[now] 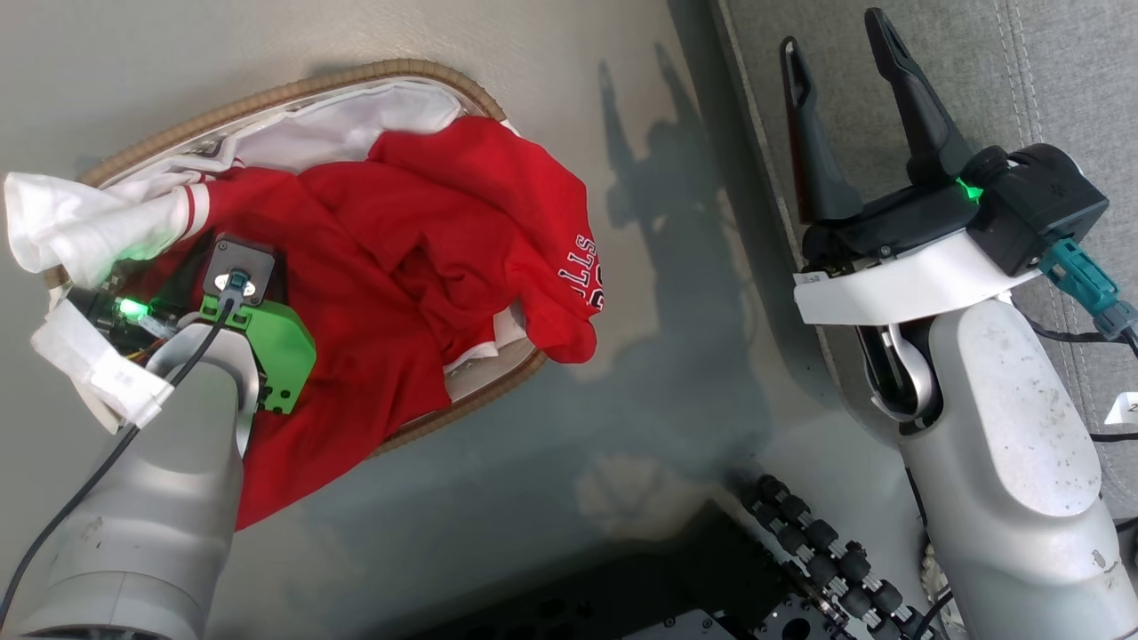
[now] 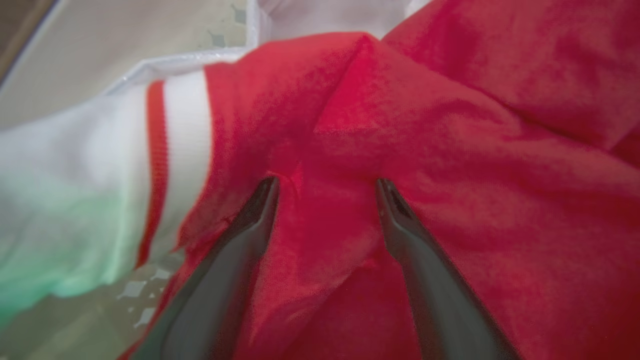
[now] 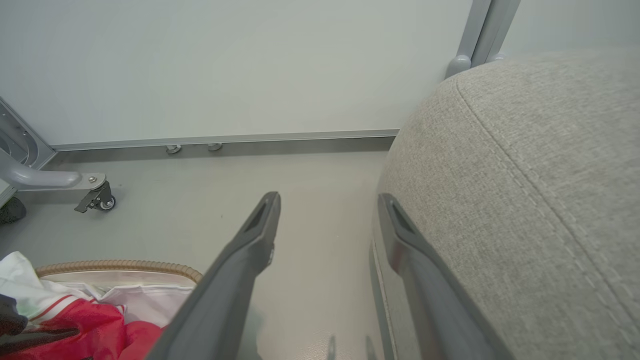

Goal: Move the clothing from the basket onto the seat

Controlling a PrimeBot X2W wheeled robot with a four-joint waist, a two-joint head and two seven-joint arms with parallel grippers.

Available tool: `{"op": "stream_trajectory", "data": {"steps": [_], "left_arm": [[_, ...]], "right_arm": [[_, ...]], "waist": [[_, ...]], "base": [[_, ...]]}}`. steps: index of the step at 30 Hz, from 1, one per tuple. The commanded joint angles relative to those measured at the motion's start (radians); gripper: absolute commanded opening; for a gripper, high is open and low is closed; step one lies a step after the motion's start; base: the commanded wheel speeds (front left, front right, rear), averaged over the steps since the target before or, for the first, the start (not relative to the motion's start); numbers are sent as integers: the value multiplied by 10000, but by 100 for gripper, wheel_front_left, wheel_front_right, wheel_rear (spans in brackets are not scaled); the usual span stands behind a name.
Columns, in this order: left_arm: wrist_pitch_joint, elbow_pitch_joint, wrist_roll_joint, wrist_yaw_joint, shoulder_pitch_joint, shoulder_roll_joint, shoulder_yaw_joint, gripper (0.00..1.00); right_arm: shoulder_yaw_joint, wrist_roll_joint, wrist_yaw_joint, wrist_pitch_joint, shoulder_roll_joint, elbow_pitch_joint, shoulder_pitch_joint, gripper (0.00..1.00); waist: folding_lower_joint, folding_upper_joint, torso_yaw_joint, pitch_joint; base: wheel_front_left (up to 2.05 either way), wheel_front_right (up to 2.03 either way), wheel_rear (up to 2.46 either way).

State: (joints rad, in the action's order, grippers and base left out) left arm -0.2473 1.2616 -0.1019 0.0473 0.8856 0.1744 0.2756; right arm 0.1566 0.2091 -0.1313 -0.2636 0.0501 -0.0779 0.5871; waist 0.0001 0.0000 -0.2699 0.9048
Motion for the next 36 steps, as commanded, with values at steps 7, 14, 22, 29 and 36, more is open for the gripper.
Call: {"op": "stream_trajectory", "data": {"steps": [7,14,22,29,36], "left_arm": [[456,205,-193,174,298,73,368,100],[540,258,-130,155,458,-57,557,100],[208,268,75,215,206,-232,691,0],[-68,274,304,276,-307,-463,701,0],[-184,-330,775,327,-1322,-840,628,0]], "right_arm": [[77,137,10,-17,22,42,207,100],[64,160,10,-17,22,26,259,100],[41,36,10,-19,24,-211,291,100],[17,-102,10,-17,25,-502,-113,100],[-41,-377,10,-17,28,-918,-727,100]], "waist": [[-1,0,-81,378],[-1,0,-71,534],[-1,0,-17,-96],[-1,0,103,-1371],[-1,0,386,-2984]], "base": [[0,0,0],[0,0,0],[0,0,0],[0,0,0],[0,0,0]]}}
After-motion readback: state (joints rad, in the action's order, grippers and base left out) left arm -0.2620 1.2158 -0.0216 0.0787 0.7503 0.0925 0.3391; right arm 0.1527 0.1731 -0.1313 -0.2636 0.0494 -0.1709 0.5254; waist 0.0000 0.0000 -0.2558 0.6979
